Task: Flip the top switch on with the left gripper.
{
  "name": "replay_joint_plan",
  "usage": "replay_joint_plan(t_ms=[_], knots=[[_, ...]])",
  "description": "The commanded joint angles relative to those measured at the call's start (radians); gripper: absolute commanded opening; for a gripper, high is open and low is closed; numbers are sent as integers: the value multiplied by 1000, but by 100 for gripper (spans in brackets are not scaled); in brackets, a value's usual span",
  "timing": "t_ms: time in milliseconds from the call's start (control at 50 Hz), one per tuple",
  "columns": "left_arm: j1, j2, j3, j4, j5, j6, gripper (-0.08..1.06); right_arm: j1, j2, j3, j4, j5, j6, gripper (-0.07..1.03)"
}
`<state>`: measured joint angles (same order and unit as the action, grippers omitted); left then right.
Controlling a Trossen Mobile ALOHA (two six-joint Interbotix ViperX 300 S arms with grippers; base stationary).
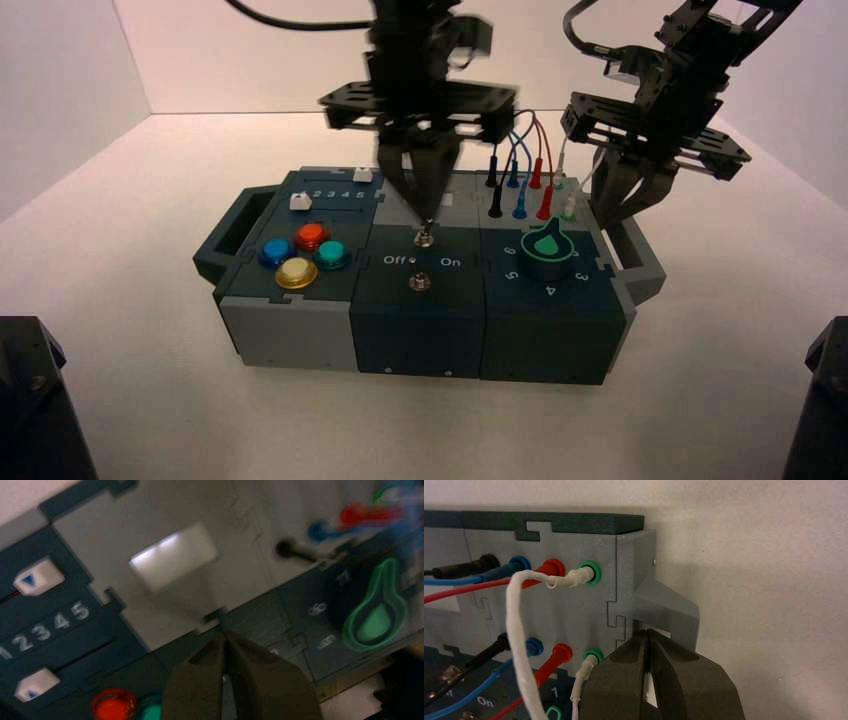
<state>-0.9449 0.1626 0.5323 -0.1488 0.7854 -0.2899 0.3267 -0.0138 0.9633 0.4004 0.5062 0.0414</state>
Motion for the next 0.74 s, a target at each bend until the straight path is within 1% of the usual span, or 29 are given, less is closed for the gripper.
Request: replay_joint_plan(t_ms=[20, 100, 140, 180, 220, 240, 300, 320, 340, 360, 380, 400, 440, 520, 600, 740], knots=[[-38, -29, -28, -2, 3, -5, -3, 21, 18, 2, 2, -9, -8, -2], [-38, -31, -25, 0, 3, -6, -3, 20, 20, 2, 2, -9, -8, -2], [-37, -31, -23, 6, -2, -6, -3, 20, 20, 2, 2, -11, -8, -2], [-38, -32, -21, 21, -3, -6, -3, 20, 21, 2, 2, -11, -8, -2], [-38, -37, -20, 31, -3, -6, -3, 20, 21, 3, 2, -14, -8, -2], [-37, -44, -17, 43, -6, -6, -3, 20, 20, 2, 2, -14, -8, -2], [-34, -57, -12, 57, -8, -6, -3, 21, 20, 2, 2, -15, -8, -2], [-26, -67, -6, 71, -9, -6, -3, 20, 21, 2, 2, -20, -8, -2], [-25, -71, -5, 75, -9, -5, -3, 21, 21, 3, 0, -21, -9, -2], [-15, -83, 0, 89, -11, -5, -3, 20, 21, 5, 2, -29, -9, -2], [-14, -87, 3, 95, -11, -5, -3, 21, 23, 6, 2, -31, -11, -2], [-2, -98, 11, 107, -12, -5, -3, 20, 25, 8, 0, -38, -11, -2], [18, -112, 20, 118, -11, -2, -3, 21, 31, 8, 2, -44, -11, -2], [51, -126, 37, 129, -11, 8, -3, 20, 40, 9, 0, -49, -12, -2], [74, -127, 52, 130, -9, 28, -3, 20, 38, 11, 0, -51, -12, -2], [81, -126, 67, 130, -9, 38, -3, 21, 38, 9, 0, -51, -12, -2]])
